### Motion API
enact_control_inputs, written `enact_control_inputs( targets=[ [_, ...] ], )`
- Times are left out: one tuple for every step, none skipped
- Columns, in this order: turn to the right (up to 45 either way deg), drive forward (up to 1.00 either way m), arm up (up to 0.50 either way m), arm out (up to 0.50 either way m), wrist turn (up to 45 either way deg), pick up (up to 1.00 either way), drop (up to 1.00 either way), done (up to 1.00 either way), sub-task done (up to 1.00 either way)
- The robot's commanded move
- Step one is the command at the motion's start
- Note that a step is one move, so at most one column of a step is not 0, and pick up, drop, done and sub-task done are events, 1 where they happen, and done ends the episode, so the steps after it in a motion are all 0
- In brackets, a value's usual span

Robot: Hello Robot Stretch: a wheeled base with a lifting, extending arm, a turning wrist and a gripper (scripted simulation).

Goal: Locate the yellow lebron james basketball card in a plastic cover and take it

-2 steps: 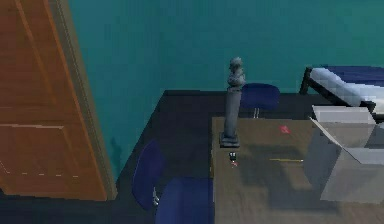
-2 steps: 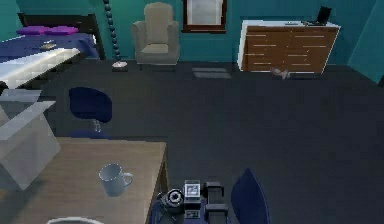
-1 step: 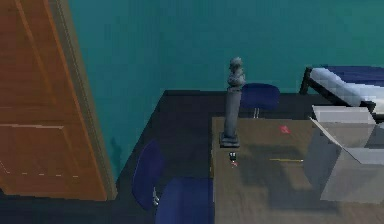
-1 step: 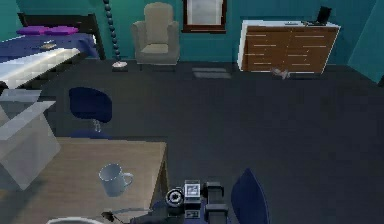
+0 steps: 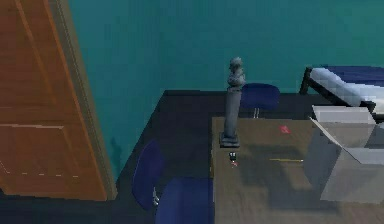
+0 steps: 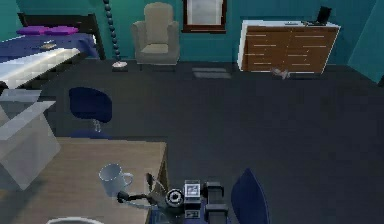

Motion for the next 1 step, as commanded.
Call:
enact_control_inputs(
  targets=[
    [0.0, 0.00, 0.00, 0.00, 30.0, 0.00, 0.00, 0.00, 0.00]
  ],
)
